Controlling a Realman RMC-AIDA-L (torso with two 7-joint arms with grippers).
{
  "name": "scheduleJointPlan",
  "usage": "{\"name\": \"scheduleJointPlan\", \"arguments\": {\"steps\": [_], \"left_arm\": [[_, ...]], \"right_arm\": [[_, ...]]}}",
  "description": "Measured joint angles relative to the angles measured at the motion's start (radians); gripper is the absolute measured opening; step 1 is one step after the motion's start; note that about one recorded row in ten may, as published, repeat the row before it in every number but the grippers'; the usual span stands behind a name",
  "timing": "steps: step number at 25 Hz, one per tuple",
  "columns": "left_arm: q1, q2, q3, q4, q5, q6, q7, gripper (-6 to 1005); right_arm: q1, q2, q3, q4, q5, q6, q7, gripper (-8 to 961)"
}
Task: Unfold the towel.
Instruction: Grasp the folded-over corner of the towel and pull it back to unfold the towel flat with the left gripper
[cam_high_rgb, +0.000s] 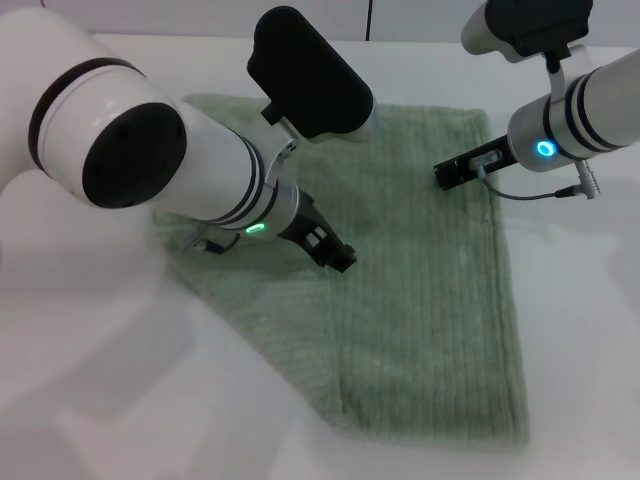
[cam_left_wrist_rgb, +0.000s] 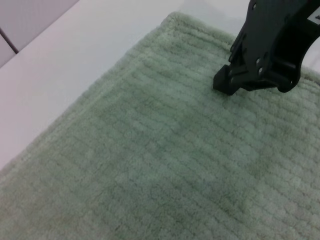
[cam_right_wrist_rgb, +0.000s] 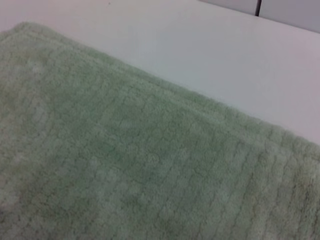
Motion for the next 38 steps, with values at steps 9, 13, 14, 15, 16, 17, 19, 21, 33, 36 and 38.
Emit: {"name": "scheduleJointPlan", "arguments": {"steps": [9, 13, 14, 15, 16, 17, 19, 21, 33, 36, 38], "left_arm": [[-0.010, -0.001, 0.005, 0.029, -0.005, 0.014, 0.000, 814], [-0.013, -0.001, 0.004, 0.045, -0.005, 0.023, 0.000, 814], [-0.016, -0.001, 0.004, 0.051, -0.006, 0.024, 0.000, 814], [-0.019, -0.002, 0.004, 0.058, -0.007, 0.024, -0.001, 814], [-0.023, -0.002, 0.004, 0.067, -0.007, 0.025, -0.001, 814], [-0.023, -0.002, 0.004, 0.067, -0.007, 0.025, -0.001, 814], [-0.033, -0.002, 0.004, 0.087, -0.006, 0.029, -0.013, 814], [-0.038, -0.002, 0.003, 0.094, -0.004, 0.029, -0.022, 814], [-0.086, 0.000, -0.023, 0.128, -0.013, -0.032, -0.027, 747], [-0.099, 0.000, -0.032, 0.139, -0.018, -0.048, -0.029, 630], [-0.101, -0.001, -0.032, 0.138, -0.018, -0.051, -0.029, 521]], "right_arm": [[0.000, 0.000, 0.000, 0.000, 0.000, 0.001, 0.000, -2], [0.000, 0.000, 0.000, 0.000, 0.000, 0.003, 0.000, -2], [0.000, 0.000, 0.000, 0.000, 0.000, 0.003, 0.000, -2], [0.000, 0.000, 0.000, 0.000, 0.000, 0.003, 0.000, -2], [0.000, 0.000, 0.000, 0.000, 0.000, 0.003, 0.000, -2], [0.000, 0.000, 0.000, 0.000, 0.000, 0.003, 0.000, -2], [0.000, 0.000, 0.000, 0.000, 0.000, 0.003, 0.000, -2], [0.000, 0.000, 0.000, 0.001, 0.000, 0.003, 0.000, -2], [0.000, 0.000, 0.000, 0.006, -0.003, 0.002, 0.000, -2], [0.000, 0.000, 0.000, 0.008, -0.004, 0.002, 0.000, -2], [0.000, 0.000, 0.000, 0.008, -0.005, 0.002, 0.000, -2]]}}
